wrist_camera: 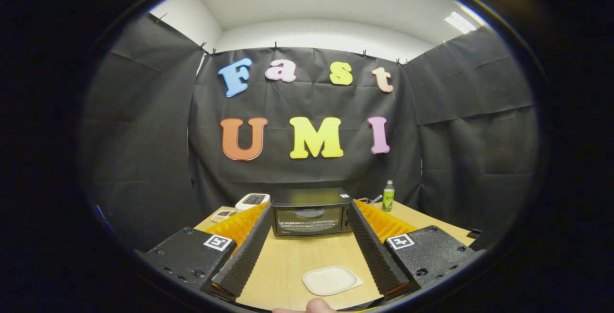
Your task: Open the toaster oven, put the food inside, and close the toaster oven door.
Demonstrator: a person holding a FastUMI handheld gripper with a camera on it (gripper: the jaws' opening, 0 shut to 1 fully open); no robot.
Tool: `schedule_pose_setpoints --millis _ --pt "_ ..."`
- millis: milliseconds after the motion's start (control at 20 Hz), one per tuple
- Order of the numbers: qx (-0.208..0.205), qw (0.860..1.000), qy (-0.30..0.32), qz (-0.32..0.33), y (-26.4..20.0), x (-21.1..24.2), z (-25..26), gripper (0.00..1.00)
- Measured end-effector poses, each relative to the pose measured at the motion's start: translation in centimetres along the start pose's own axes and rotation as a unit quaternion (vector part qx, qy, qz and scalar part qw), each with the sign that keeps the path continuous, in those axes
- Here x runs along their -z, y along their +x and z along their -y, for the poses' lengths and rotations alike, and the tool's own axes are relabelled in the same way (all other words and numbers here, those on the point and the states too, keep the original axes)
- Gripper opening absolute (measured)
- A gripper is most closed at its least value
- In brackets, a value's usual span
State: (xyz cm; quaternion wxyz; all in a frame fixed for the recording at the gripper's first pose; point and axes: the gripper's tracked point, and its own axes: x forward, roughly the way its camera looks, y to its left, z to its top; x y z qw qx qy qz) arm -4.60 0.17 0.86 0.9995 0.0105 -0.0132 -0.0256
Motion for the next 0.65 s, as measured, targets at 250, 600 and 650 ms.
schedule_pose_setpoints --millis 250,600,650 --pt "0.002 1.0 0.006 -0.002 0.08 -0.04 0.17 1.0" --pt "0.006 1.0 -0.001 -0.001 0.38 0.07 0.21 1.0" --pt "0.008 1.0 -0.006 0.001 0.34 0.04 0.25 1.0"
